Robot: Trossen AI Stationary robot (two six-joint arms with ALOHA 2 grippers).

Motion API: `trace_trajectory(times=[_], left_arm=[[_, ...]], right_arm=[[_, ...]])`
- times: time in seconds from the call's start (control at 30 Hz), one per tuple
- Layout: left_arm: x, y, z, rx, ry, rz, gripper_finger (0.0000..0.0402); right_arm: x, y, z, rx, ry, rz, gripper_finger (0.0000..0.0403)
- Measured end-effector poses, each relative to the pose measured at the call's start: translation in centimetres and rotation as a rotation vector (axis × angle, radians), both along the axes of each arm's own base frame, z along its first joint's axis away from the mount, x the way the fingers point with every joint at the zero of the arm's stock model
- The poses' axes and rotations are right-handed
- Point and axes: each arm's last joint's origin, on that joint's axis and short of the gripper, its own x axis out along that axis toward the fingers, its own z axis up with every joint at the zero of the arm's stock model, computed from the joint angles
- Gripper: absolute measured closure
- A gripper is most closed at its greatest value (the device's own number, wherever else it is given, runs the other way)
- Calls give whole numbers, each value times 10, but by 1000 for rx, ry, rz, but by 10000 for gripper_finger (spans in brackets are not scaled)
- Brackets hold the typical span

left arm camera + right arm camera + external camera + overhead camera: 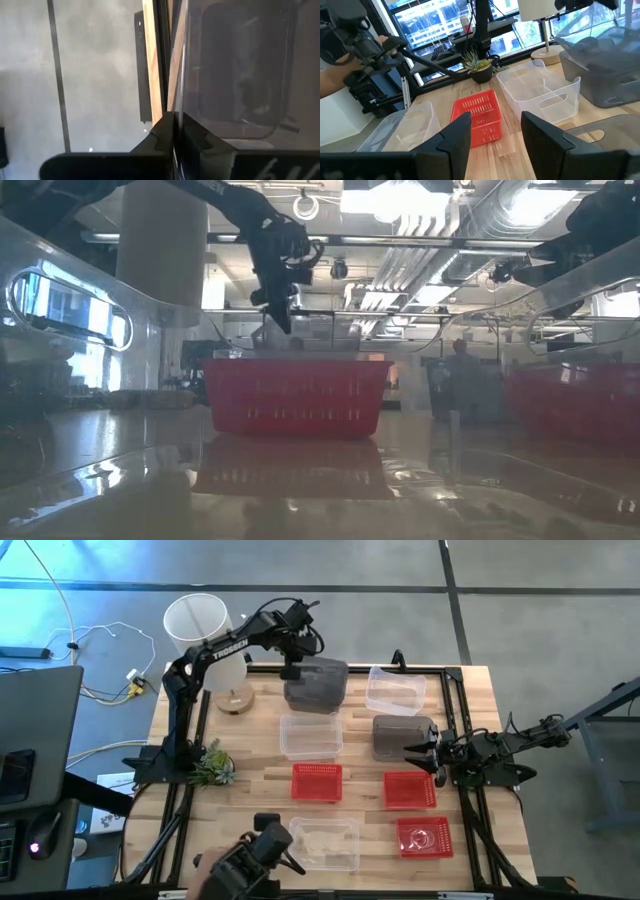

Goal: Stack baskets by color
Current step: Stack the bottom black bin on the left black bin

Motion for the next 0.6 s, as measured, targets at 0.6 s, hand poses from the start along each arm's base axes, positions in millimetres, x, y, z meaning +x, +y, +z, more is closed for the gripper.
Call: trace_trajectory(times=[0.6], left_arm=[[-19,10,8,-111,-58,77,401]], right_arm=[[0,0,0,5,0,0,243]])
